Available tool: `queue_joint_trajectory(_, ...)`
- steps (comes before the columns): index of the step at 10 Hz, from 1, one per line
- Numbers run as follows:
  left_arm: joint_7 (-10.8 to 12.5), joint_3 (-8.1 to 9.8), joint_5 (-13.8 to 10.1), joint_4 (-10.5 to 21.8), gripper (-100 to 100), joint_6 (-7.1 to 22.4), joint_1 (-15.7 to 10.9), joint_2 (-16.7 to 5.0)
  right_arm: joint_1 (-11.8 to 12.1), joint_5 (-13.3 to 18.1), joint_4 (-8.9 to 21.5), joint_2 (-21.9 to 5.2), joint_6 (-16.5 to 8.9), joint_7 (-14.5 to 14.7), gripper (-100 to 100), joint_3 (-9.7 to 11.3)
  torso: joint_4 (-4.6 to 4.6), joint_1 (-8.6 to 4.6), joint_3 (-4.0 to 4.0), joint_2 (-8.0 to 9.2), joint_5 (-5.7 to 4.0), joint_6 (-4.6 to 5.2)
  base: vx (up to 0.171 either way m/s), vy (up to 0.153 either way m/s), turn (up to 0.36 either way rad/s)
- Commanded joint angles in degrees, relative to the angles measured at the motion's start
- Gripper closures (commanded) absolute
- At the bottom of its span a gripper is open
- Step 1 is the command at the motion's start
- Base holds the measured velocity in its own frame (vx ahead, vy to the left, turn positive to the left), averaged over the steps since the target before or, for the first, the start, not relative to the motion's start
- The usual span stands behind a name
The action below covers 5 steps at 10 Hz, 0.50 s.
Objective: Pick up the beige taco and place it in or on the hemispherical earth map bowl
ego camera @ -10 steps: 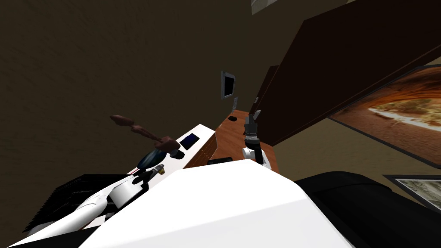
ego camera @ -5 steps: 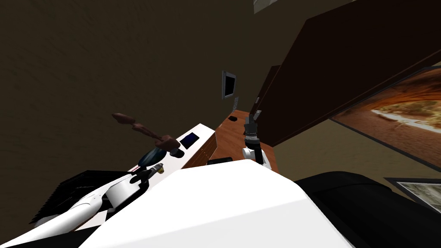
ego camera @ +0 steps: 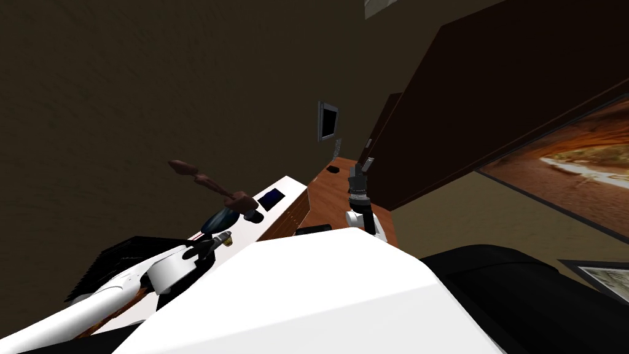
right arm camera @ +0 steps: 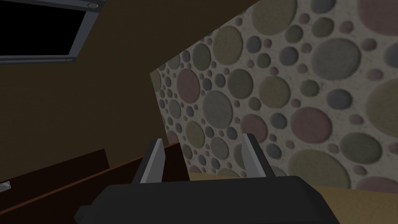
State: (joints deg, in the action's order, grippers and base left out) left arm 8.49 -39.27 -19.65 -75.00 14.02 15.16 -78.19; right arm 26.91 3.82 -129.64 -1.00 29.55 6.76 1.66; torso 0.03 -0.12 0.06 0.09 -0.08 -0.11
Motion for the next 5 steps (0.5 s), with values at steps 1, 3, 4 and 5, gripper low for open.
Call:
queue_joint_trajectory(1, -0.2, -1.22, -0.4, -1.5, 100, 0.3, -0.7, -2.3, 0.0, 0.0, 0.0, 0.0, 0.0, 0.0, 0, 0.0, 0.0, 0.0, 0.0, 0.0, 0.0, 0.0, -0.014, -0.013, 0.057)
queue_joint_trajectory(3, -0.3, -2.73, -1.1, -3.0, 100, 0.6, -1.5, -4.9, 0.0, 0.0, 0.0, 0.0, 0.0, 0.0, 0, 0.0, -0.01, -0.03, -0.01, -0.01, -0.02, 0.03, -0.014, -0.01, 0.035)
queue_joint_trajectory(4, -0.3, -3.5, -1.5, -3.8, 100, 0.7, -1.9, -6.3, 0.0, 0.0, 0.0, 0.0, 0.0, 0.0, 0, 0.0, -0.01, -0.03, -0.01, -0.01, -0.03, 0.04, -0.015, -0.004, 0.038)
queue_joint_trajectory(5, -0.4, -4.28, -1.9, -4.6, 100, 0.8, -2.4, -7.7, 0.0, 0.0, 0.0, 0.0, 0.0, 0.0, 0, 0.0, -0.02, -0.02, -0.01, -0.01, -0.03, 0.03, -0.017, -0.004, 0.042)
